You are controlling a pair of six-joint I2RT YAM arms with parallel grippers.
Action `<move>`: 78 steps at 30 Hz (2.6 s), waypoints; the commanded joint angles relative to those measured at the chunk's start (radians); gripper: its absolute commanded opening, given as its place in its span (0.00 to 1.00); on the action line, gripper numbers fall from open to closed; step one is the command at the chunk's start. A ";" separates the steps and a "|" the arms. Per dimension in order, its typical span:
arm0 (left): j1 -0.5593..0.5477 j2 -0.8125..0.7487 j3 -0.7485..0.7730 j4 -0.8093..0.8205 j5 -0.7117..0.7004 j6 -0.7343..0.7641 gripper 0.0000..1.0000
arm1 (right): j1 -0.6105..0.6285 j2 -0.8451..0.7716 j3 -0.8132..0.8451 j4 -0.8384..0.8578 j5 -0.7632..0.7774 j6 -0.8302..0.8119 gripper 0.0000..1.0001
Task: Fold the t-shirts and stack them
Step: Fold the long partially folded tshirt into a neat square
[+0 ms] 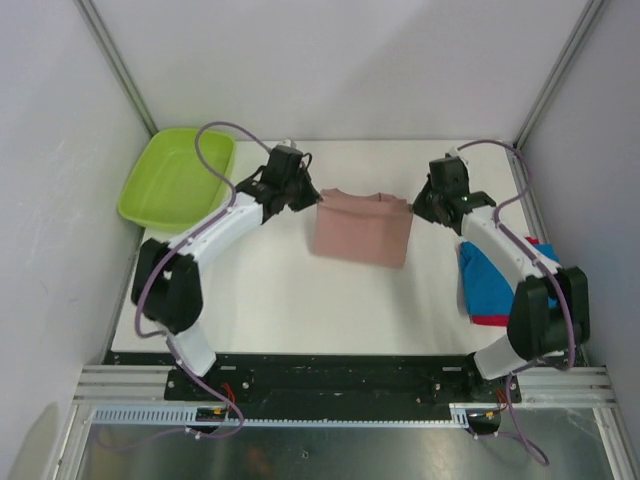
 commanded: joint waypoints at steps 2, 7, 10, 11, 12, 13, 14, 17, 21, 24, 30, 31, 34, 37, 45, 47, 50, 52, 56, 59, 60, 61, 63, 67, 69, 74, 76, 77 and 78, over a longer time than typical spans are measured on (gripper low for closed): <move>0.054 0.159 0.196 -0.003 -0.028 0.071 0.00 | -0.060 0.164 0.144 0.191 -0.016 -0.041 0.00; 0.075 0.360 0.378 -0.001 -0.014 0.097 0.00 | -0.087 0.329 0.240 0.251 -0.030 -0.029 0.00; 0.086 0.471 0.482 -0.001 -0.001 0.102 0.00 | -0.102 0.435 0.316 0.246 -0.039 -0.024 0.00; 0.090 0.505 0.513 -0.001 0.003 0.103 0.00 | -0.105 0.473 0.350 0.235 -0.041 -0.022 0.00; 0.093 0.534 0.540 0.000 0.005 0.104 0.00 | -0.108 0.511 0.386 0.218 -0.042 -0.022 0.00; 0.096 0.561 0.562 -0.001 0.006 0.104 0.00 | -0.111 0.544 0.422 0.201 -0.040 -0.020 0.00; 0.099 0.583 0.583 -0.001 0.006 0.103 0.00 | -0.113 0.576 0.456 0.190 -0.038 -0.018 0.00; 0.111 0.633 0.628 -0.001 0.030 0.096 0.00 | -0.119 0.633 0.521 0.166 -0.036 -0.010 0.00; 0.128 0.670 0.685 0.002 0.072 0.104 0.05 | -0.133 0.664 0.577 0.132 -0.022 -0.005 0.04; 0.148 0.653 0.683 0.002 0.068 0.098 0.15 | -0.146 0.689 0.656 0.080 -0.028 -0.033 0.35; 0.182 0.559 0.611 0.003 0.031 0.126 0.63 | -0.154 0.701 0.808 -0.078 -0.013 -0.095 0.59; 0.183 0.545 0.596 0.003 0.032 0.130 0.63 | -0.150 0.687 0.790 -0.074 -0.021 -0.096 0.56; 0.176 0.506 0.544 0.014 0.051 0.140 0.57 | -0.124 0.645 0.726 -0.057 -0.024 -0.105 0.40; 0.162 0.493 0.512 0.027 0.102 0.150 0.38 | -0.102 0.638 0.679 -0.034 -0.045 -0.114 0.27; 0.124 0.558 0.513 0.100 0.248 0.131 0.16 | -0.097 0.733 0.720 0.008 -0.066 -0.122 0.20; 0.118 0.600 0.544 0.114 0.264 0.116 0.15 | -0.100 0.777 0.760 0.002 -0.064 -0.122 0.20; 0.117 0.670 0.607 0.129 0.272 0.095 0.14 | -0.107 0.842 0.824 -0.021 -0.070 -0.117 0.19; 0.118 0.718 0.649 0.131 0.271 0.086 0.13 | -0.112 0.878 0.858 -0.031 -0.077 -0.114 0.19; 0.131 0.766 0.672 0.132 0.213 0.064 0.12 | -0.122 0.939 0.916 -0.054 -0.086 -0.111 0.19; 0.147 0.777 0.655 0.132 0.160 0.053 0.13 | -0.130 0.974 0.954 -0.075 -0.095 -0.108 0.19; 0.152 0.782 0.656 0.132 0.155 0.055 0.13 | -0.132 0.981 0.961 -0.079 -0.097 -0.107 0.20; 0.154 0.788 0.658 0.131 0.150 0.058 0.13 | -0.132 0.984 0.965 -0.081 -0.098 -0.108 0.20; 0.160 0.787 0.643 0.131 0.137 0.052 0.13 | -0.130 0.980 0.967 -0.087 -0.099 -0.111 0.21; 0.173 0.762 0.620 0.130 0.129 0.044 0.14 | -0.134 0.945 0.971 -0.105 -0.097 -0.122 0.26; 0.182 0.747 0.616 0.130 0.128 0.049 0.17 | -0.139 0.920 0.974 -0.118 -0.097 -0.129 0.31; 0.204 0.712 0.628 0.131 0.193 0.076 0.27 | -0.146 0.870 1.024 -0.216 -0.095 -0.152 0.40; 0.206 0.672 0.601 0.130 0.209 0.099 0.36 | -0.146 0.830 1.010 -0.243 -0.083 -0.158 0.43; 0.206 0.646 0.583 0.131 0.214 0.110 0.41 | -0.148 0.805 0.988 -0.247 -0.078 -0.159 0.45; 0.207 0.619 0.558 0.131 0.216 0.121 0.44 | -0.150 0.779 0.963 -0.248 -0.077 -0.159 0.46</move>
